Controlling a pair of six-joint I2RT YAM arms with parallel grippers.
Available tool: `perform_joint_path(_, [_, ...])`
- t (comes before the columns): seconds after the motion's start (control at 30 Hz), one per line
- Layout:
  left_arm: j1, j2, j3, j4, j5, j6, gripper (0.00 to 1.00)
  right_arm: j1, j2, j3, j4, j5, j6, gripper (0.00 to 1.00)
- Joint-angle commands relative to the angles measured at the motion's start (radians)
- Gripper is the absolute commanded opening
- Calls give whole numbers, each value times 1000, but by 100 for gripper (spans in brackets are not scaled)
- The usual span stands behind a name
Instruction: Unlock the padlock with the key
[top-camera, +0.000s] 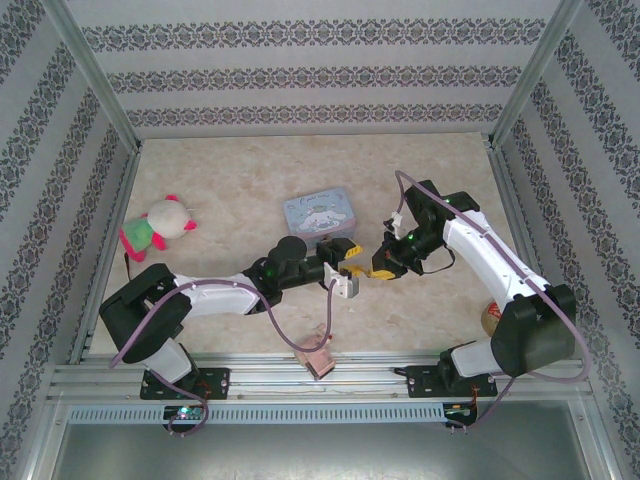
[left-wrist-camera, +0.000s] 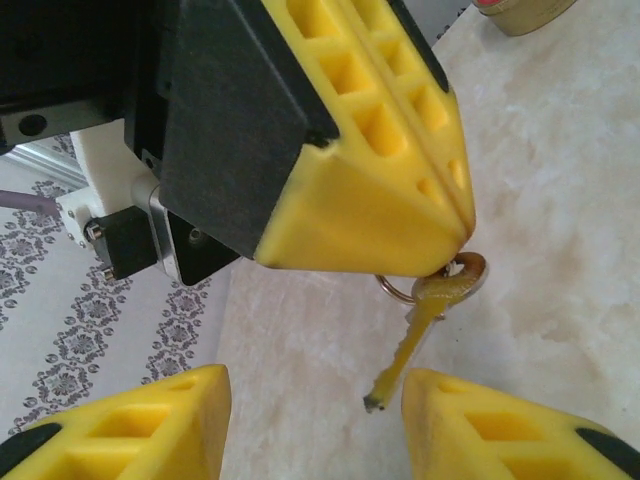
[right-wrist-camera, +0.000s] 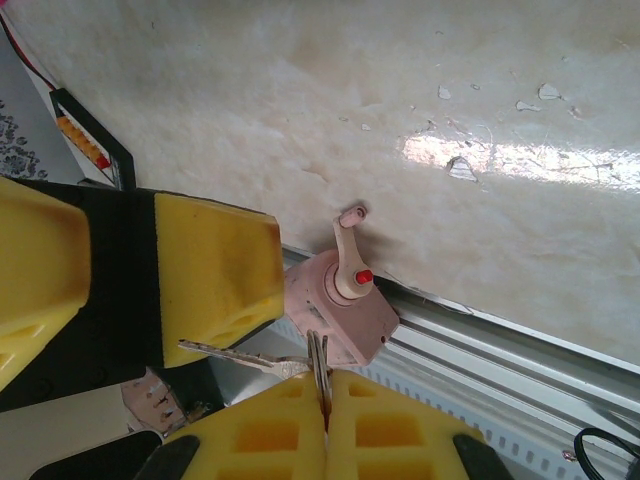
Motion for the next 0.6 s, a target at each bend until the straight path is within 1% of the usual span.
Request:
perform_joint_path(0.0, [-13,-30,-19,13,44,14,47,9,9,13,2,-17,17,0])
perform_joint_path(0.17, [-13,-73,-18,-86,80,33,43,4,9,17,5,-22,22,0])
perform_joint_path(0.3, [-13,-95,-15,-124,96,33,43,1,12,18,5,-23,23,0])
perform_joint_path(0.57, [-14,-86,12,-190,99,59,39,2,14,27,5,-26,30,0])
